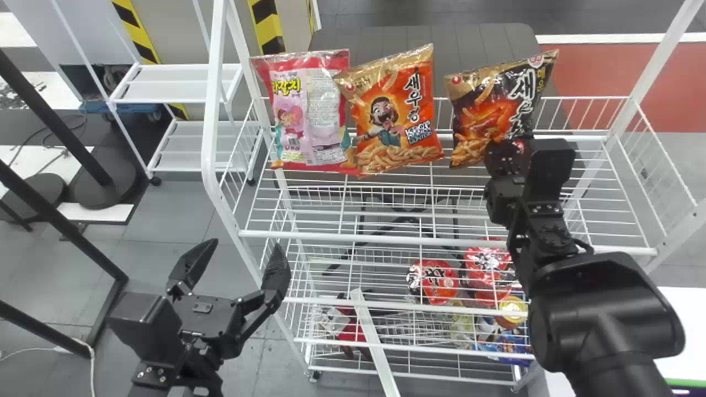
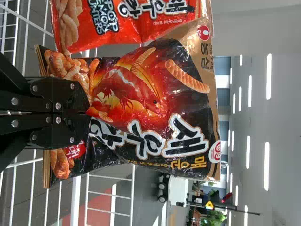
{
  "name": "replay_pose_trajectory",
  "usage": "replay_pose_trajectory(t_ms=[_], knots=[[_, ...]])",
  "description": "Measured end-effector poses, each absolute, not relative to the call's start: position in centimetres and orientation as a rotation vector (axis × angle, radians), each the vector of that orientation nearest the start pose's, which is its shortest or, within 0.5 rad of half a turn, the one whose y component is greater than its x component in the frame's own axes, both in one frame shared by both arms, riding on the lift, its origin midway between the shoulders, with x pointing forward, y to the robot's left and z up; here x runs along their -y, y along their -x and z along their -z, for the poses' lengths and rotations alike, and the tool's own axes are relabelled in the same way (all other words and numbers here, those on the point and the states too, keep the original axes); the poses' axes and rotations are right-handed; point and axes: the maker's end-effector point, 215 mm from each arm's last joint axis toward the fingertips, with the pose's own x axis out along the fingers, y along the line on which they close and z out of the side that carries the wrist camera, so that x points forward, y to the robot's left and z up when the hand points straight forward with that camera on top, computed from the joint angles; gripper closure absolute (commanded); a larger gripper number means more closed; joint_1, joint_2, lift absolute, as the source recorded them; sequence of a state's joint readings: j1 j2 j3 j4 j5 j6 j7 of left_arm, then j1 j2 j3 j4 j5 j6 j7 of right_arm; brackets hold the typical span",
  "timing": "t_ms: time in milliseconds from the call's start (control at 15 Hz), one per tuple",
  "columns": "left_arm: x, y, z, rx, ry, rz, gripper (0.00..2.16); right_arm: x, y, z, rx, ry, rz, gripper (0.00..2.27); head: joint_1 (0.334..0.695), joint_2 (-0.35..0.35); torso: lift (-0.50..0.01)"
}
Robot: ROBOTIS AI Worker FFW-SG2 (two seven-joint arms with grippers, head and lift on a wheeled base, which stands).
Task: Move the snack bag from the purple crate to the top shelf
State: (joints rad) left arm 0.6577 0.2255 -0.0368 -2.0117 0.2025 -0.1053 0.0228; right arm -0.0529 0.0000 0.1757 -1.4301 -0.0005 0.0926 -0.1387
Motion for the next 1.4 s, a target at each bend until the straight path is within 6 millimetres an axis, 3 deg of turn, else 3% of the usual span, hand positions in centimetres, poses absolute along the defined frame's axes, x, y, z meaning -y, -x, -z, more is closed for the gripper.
replay_pose_trajectory(t_ms=[800, 867, 1000, 1200, 1400], knots=[[-23.6, -38.5, 39.2, -0.115, 0.035, 0.100, 0.07, 16.5, -59.9, 43.1, -0.166, 0.010, 0.010, 1.34, 0.695, 0.080, 0.000], [-23.5, -38.5, 39.2, -0.115, 0.036, 0.101, 0.07, 16.5, -59.9, 43.1, -0.166, 0.009, 0.011, 1.04, 0.695, 0.079, 0.000], [-23.4, -38.5, 39.2, -0.116, 0.037, 0.102, 0.07, 16.7, -60.0, 43.2, -0.167, 0.008, 0.017, 0.97, 0.695, 0.076, 0.000], [-23.4, -38.5, 39.3, -0.117, 0.038, 0.102, 0.07, 16.8, -60.0, 43.4, -0.171, 0.009, 0.019, 0.53, 0.695, 0.074, 0.000], [-23.3, -38.4, 39.4, -0.119, 0.038, 0.104, 0.07, 16.9, -60.1, 43.4, -0.170, 0.010, 0.024, 0.48, 0.695, 0.072, 0.000]])
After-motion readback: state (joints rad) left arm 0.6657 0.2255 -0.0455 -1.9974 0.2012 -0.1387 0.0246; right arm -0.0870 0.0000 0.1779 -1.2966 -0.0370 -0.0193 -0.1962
